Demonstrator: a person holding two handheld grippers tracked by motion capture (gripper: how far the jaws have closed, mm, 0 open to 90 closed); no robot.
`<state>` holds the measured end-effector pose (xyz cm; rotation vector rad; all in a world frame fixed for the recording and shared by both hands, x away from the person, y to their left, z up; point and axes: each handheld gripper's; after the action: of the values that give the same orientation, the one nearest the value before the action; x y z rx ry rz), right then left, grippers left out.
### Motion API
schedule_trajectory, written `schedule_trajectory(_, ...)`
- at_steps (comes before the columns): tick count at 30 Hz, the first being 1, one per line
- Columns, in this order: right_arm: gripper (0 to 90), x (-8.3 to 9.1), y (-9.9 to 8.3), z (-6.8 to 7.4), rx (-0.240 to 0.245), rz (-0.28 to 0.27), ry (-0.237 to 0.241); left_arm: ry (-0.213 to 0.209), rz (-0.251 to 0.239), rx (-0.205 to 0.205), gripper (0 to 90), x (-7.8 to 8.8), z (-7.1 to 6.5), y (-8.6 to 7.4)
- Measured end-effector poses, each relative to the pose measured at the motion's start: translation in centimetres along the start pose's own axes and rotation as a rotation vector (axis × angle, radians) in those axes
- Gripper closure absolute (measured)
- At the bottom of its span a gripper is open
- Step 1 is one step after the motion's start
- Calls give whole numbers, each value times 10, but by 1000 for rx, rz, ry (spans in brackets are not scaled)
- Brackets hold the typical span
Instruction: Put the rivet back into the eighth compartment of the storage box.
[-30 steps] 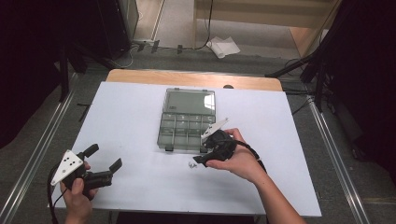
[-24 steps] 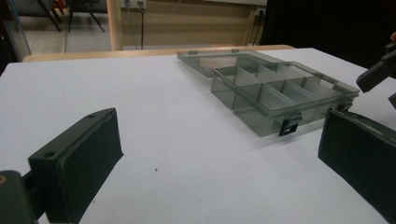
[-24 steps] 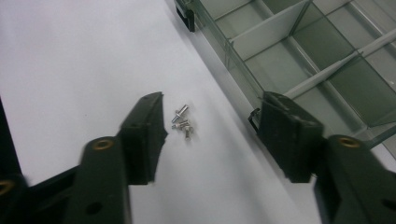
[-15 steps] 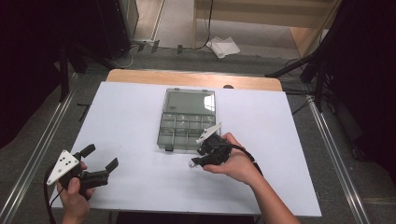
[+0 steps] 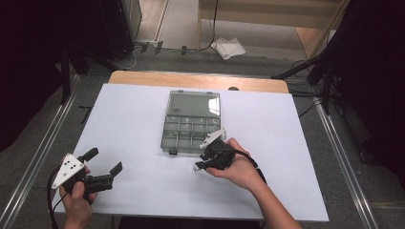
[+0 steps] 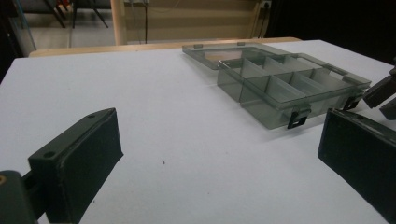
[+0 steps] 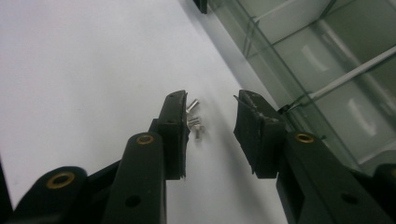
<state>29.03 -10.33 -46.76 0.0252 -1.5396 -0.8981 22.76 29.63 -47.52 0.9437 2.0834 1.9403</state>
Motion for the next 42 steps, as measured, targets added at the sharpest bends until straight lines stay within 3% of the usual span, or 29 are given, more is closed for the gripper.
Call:
schedule_trajectory(7, 695, -4, -3, 1, -8, 21, 27, -4, 4, 1, 0, 0, 0, 0)
schedule_trajectory(33, 871, -22, -9, 0, 17, 41, 30, -1, 7, 11, 0, 0, 2, 0)
schedule_trajectory(42, 876, -20, -8, -1, 27, 44, 38, -4, 2, 14, 0, 0, 2, 0)
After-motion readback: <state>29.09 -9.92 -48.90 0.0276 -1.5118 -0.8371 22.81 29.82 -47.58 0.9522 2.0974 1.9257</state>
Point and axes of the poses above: each handheld gripper's, and its own axes: x roughly backward along the jaws, y roughly out of its top, z roughly to its left, and after that the axes turned 5 degrees about x, right-handed
